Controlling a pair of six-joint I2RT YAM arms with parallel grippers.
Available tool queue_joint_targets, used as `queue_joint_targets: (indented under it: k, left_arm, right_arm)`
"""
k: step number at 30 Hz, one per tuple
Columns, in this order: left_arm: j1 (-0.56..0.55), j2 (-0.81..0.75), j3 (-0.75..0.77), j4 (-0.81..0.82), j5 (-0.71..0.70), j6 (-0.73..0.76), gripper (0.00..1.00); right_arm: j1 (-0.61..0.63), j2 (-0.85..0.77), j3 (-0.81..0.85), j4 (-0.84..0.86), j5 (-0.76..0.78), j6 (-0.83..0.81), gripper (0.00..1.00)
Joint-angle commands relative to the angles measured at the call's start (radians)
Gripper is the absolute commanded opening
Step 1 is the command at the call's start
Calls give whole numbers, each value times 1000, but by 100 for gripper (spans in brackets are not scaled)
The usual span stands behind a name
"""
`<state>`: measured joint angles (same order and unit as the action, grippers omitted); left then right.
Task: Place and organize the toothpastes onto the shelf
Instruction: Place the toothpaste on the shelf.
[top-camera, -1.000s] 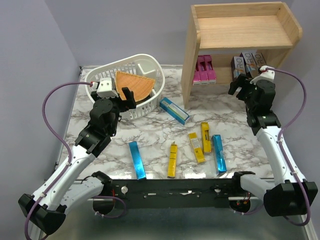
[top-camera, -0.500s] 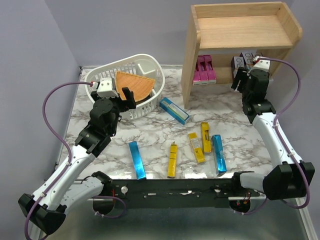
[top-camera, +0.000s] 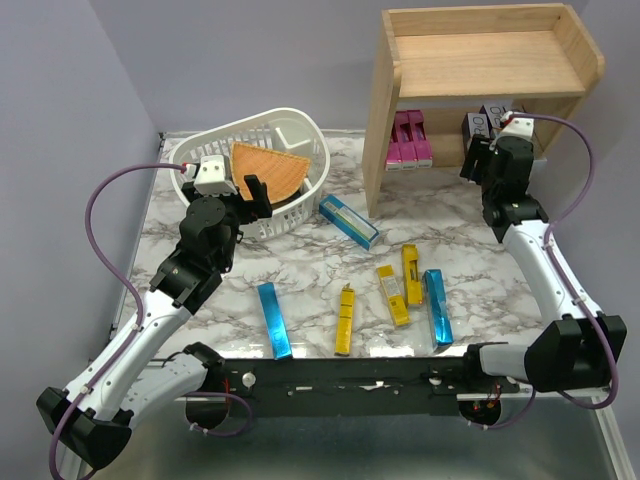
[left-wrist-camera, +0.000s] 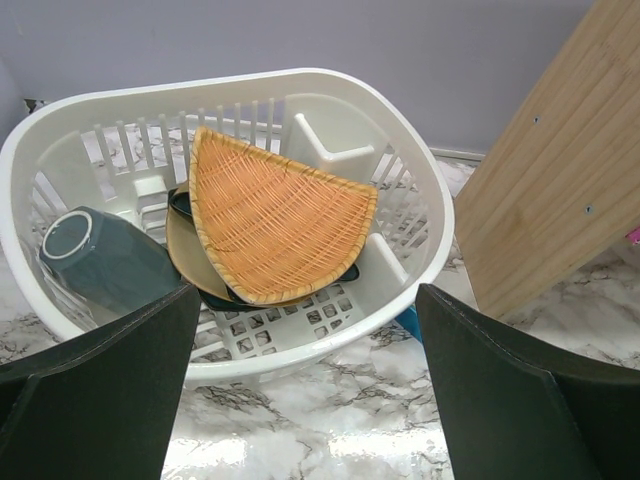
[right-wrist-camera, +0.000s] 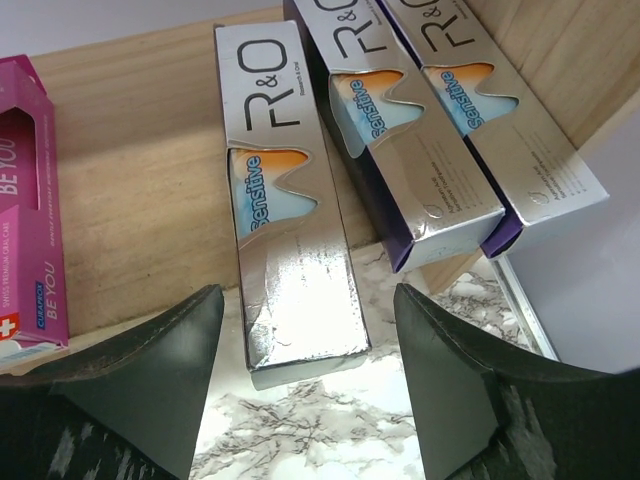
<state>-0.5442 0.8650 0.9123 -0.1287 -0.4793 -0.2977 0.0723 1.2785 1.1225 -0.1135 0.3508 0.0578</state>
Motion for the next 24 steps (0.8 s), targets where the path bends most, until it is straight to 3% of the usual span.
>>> queue_joint_targets:
  k: [1, 14, 24]
  left_arm:
    - [4, 0, -6, 17, -12, 17, 99]
    - [4, 2, -9, 18, -22, 26, 99]
    - [4, 5, -10, 21, -28, 34, 99]
  right_arm:
    - [6, 28, 22, 1, 11, -21, 77]
    - [1, 84, 48, 40, 40, -84, 62]
    - [-19, 140, 108, 92, 77, -185, 61]
